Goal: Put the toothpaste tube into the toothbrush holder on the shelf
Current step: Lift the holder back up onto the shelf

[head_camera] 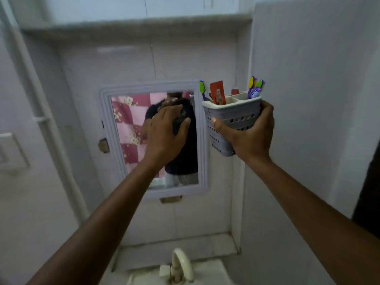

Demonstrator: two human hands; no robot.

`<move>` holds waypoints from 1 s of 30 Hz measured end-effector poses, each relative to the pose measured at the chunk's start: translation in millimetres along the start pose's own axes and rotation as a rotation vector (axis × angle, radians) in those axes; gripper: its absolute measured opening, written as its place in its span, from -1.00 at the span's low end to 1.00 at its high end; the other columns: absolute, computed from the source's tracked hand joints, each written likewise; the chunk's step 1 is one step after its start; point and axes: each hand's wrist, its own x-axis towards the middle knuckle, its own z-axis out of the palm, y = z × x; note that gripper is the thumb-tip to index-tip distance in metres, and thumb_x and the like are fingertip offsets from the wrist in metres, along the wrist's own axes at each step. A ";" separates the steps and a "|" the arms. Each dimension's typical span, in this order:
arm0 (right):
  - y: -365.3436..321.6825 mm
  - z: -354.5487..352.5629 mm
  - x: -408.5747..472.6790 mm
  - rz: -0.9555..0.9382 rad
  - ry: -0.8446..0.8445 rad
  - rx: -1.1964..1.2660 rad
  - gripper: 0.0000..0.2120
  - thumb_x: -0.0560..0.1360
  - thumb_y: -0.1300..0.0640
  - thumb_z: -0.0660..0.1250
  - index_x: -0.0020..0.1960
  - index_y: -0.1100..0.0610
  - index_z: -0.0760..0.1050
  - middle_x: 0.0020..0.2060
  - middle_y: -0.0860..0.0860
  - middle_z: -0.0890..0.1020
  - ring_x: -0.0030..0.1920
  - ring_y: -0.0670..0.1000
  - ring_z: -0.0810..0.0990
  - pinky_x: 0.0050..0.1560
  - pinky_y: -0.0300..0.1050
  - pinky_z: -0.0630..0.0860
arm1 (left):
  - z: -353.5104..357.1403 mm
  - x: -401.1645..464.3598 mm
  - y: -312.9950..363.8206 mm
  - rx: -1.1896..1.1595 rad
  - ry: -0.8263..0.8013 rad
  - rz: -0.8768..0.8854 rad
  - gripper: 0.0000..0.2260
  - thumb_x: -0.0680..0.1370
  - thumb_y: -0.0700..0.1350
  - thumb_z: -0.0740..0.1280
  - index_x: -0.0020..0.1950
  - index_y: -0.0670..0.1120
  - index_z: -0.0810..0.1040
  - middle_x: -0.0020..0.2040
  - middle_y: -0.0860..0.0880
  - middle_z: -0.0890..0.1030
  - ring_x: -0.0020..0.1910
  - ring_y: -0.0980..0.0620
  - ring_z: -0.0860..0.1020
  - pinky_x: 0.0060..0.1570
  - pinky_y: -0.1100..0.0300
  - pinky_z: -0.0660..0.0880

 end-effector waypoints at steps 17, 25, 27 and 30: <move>-151.8 6.2 178.9 -0.118 0.120 0.073 0.05 0.05 -0.53 0.62 0.33 0.03 0.41 0.23 -0.07 0.55 0.31 0.09 0.60 0.23 0.10 0.67 | -60.9 212.2 39.1 0.259 0.269 0.074 -0.46 0.70 0.30 0.14 0.53 -0.01 0.50 0.57 -0.05 0.46 0.68 -0.10 0.22 0.68 -0.18 -0.03; -182.4 28.1 230.9 -0.162 0.173 0.050 0.01 0.16 -0.48 0.63 0.37 0.09 0.40 0.21 -0.09 0.48 0.28 0.03 0.45 0.16 -0.04 0.52 | -43.4 215.5 15.3 0.289 0.310 0.079 -0.59 0.73 0.22 0.15 0.34 0.01 0.63 0.28 0.00 0.67 0.42 -0.10 0.50 0.65 -0.17 0.10; -188.8 39.0 243.1 -0.158 0.199 0.042 0.03 0.17 -0.50 0.62 0.38 0.11 0.40 0.22 -0.08 0.46 0.29 0.03 0.43 0.14 -0.07 0.45 | -43.3 216.1 16.3 0.294 0.313 0.084 -0.59 0.73 0.21 0.17 0.33 0.00 0.64 0.26 -0.01 0.68 0.39 -0.11 0.52 0.63 -0.17 0.13; -189.7 60.8 256.2 -0.145 0.243 0.037 0.05 0.18 -0.52 0.61 0.39 0.13 0.41 0.24 -0.05 0.49 0.32 0.05 0.47 0.16 -0.05 0.49 | -43.1 215.9 15.2 0.294 0.327 0.098 -0.60 0.73 0.21 0.18 0.32 0.00 0.66 0.24 -0.01 0.69 0.36 -0.11 0.54 0.61 -0.17 0.18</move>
